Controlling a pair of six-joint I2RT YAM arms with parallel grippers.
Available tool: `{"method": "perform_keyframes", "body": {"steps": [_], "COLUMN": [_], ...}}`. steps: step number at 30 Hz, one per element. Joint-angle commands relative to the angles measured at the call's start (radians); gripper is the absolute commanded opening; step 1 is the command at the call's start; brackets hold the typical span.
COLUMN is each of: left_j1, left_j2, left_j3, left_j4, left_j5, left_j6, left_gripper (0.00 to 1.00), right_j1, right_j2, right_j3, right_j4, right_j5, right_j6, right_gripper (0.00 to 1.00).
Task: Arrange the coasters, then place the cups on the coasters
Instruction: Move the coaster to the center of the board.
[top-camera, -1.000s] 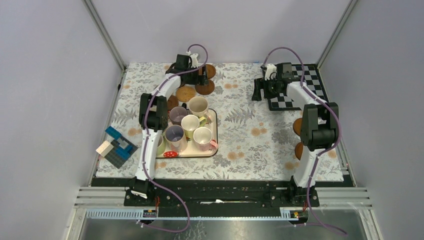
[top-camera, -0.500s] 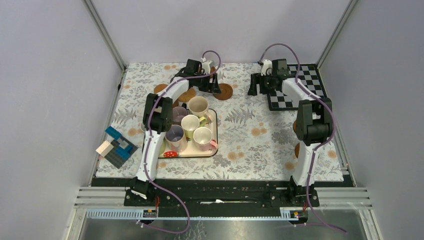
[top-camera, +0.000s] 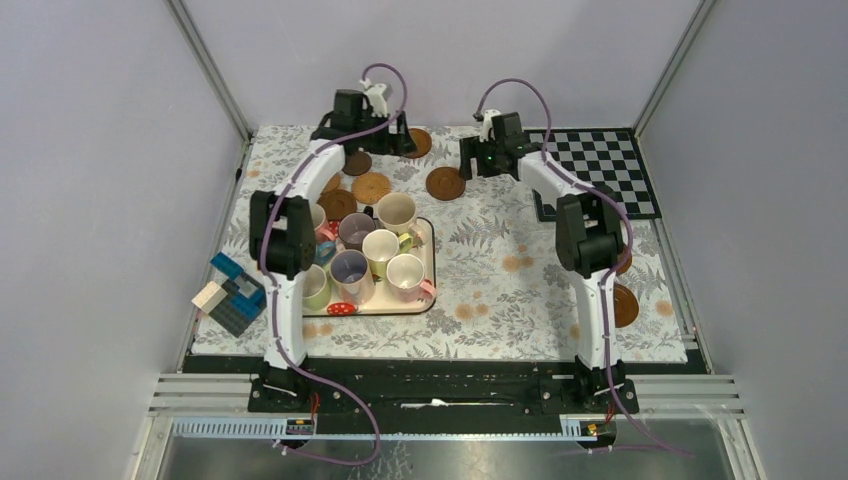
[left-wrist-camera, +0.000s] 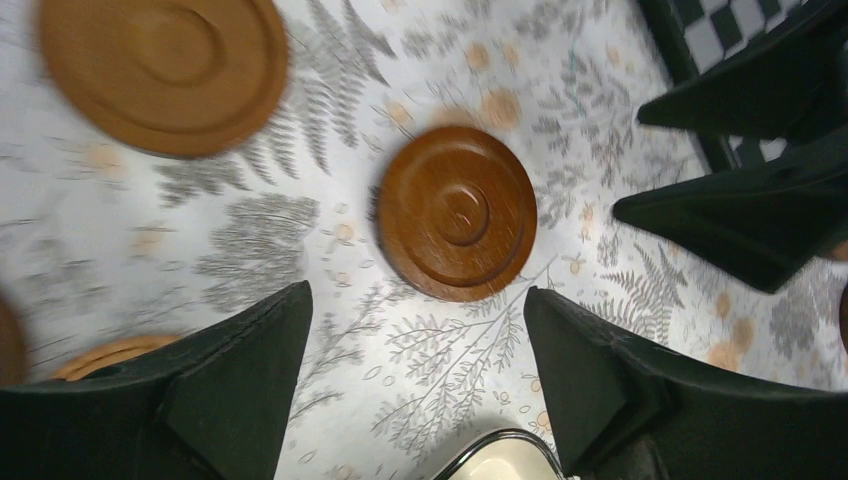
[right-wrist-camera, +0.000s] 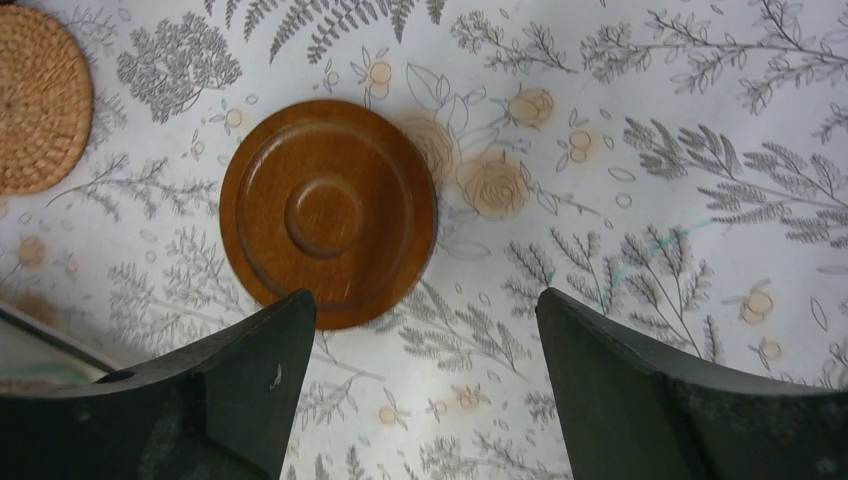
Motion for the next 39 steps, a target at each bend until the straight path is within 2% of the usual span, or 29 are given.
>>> {"method": "perform_keyframes", "body": {"steps": [1,12,18,25,28,39], "left_j1": [0.041,0.098,0.124,0.159,0.17,0.189], "left_j2": [-0.126,-0.264,-0.326,-0.378,-0.402,-0.511], "left_j3": [-0.056,-0.175,-0.208,-0.233,-0.258,-0.405], "left_j4": [0.097,0.109,0.098,0.073,0.065,0.104], "left_j5": [-0.06,-0.027,-0.01,-0.001,0.004,0.026], "left_j6": [-0.029,-0.031,-0.02,-0.004,-0.001,-0.007], "left_gripper": [0.87,0.89,0.9,0.91,0.91,0.91], "right_j1": [0.037,0.092,0.097,0.097,0.097,0.063], "right_j2": [0.08,0.286,0.307,0.308,0.276,0.038], "right_j3": [0.141,0.429,0.433,0.425,0.373,-0.033], "right_j4": [-0.016,-0.179,-0.226,-0.322,-0.352,-0.288], "right_j5": [0.099,0.15,0.143,0.149,0.141,0.114], "right_j6": [0.009,-0.03,-0.072,-0.134,-0.178,-0.298], "right_gripper": [0.89,0.87,0.81,0.69,0.66,0.58]}}
